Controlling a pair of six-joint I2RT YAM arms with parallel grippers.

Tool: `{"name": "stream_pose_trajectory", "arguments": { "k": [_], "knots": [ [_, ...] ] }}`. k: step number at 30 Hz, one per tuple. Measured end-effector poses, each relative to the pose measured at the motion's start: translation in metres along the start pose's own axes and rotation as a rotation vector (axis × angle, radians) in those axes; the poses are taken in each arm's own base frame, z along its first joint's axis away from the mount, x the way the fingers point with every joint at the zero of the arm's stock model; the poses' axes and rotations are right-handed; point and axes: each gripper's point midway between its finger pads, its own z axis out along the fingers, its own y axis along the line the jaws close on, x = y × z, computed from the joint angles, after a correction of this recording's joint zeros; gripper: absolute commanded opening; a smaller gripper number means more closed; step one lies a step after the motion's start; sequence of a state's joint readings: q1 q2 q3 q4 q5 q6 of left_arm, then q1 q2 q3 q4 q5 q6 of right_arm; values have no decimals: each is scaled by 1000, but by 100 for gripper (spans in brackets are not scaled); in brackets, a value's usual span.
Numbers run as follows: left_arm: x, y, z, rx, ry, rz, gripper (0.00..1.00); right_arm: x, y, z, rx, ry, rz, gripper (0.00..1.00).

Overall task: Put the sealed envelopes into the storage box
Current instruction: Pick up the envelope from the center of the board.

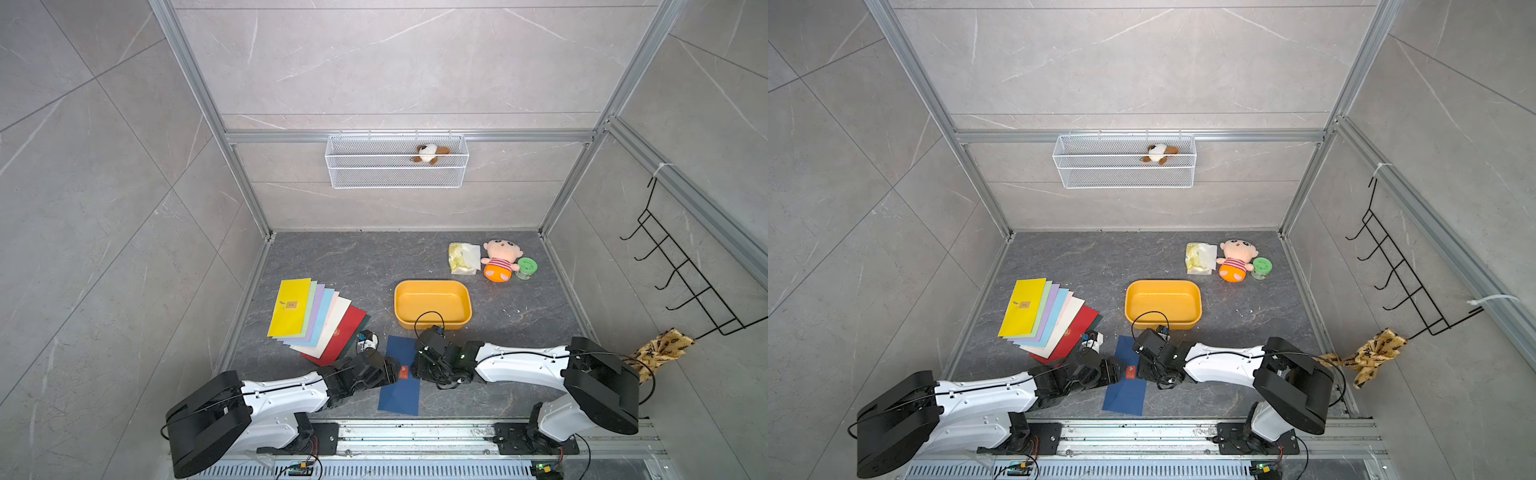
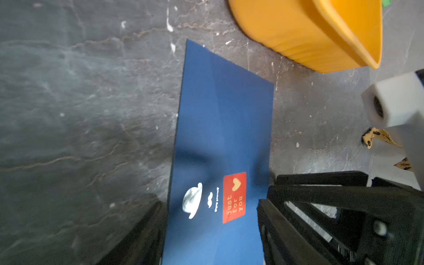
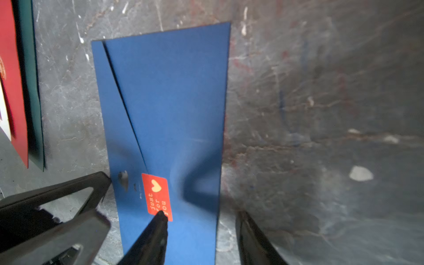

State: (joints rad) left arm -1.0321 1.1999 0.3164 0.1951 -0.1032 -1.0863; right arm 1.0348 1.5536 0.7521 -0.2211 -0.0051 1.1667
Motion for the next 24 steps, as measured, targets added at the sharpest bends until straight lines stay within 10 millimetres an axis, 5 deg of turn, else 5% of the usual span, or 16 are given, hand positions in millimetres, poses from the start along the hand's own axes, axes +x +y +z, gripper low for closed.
{"name": "stream_pose_trajectory", "arguments": {
  "k": [24],
  "knots": [
    [-4, -4, 5, 36, -24, -2, 66, -6, 17, 0, -279, -15, 98, 53]
  ]
}}
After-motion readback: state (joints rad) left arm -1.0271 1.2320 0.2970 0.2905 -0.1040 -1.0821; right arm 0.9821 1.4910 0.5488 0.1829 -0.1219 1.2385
